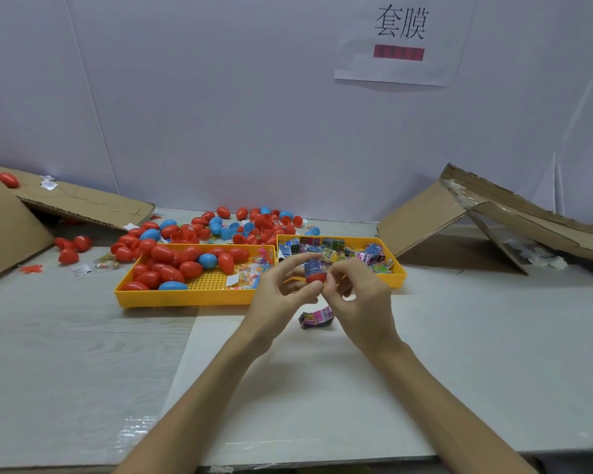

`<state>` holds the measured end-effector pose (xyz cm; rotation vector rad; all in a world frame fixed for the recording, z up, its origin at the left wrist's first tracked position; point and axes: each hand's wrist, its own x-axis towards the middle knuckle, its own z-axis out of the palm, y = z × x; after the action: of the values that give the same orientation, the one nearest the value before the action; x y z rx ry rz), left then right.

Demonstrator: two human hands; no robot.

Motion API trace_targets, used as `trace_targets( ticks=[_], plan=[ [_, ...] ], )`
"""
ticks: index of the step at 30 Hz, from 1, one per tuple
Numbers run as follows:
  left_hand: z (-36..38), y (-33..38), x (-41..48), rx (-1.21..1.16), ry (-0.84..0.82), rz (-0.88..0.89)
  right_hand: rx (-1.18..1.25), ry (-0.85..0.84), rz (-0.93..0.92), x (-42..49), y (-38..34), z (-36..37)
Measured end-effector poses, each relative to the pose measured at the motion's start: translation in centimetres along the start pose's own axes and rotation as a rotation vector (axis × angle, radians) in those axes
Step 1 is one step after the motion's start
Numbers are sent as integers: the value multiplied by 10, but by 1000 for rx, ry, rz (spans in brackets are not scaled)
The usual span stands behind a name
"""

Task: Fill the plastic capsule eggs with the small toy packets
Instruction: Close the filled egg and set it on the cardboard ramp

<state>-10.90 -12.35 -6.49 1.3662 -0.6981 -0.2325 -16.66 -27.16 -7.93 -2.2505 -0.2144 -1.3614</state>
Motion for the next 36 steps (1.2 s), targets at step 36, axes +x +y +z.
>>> trace_targets(
  ticks=[36],
  plan=[
    [-2, -10, 4, 161, 161, 73, 35, -188, -168, 0, -5, 3]
  ],
)
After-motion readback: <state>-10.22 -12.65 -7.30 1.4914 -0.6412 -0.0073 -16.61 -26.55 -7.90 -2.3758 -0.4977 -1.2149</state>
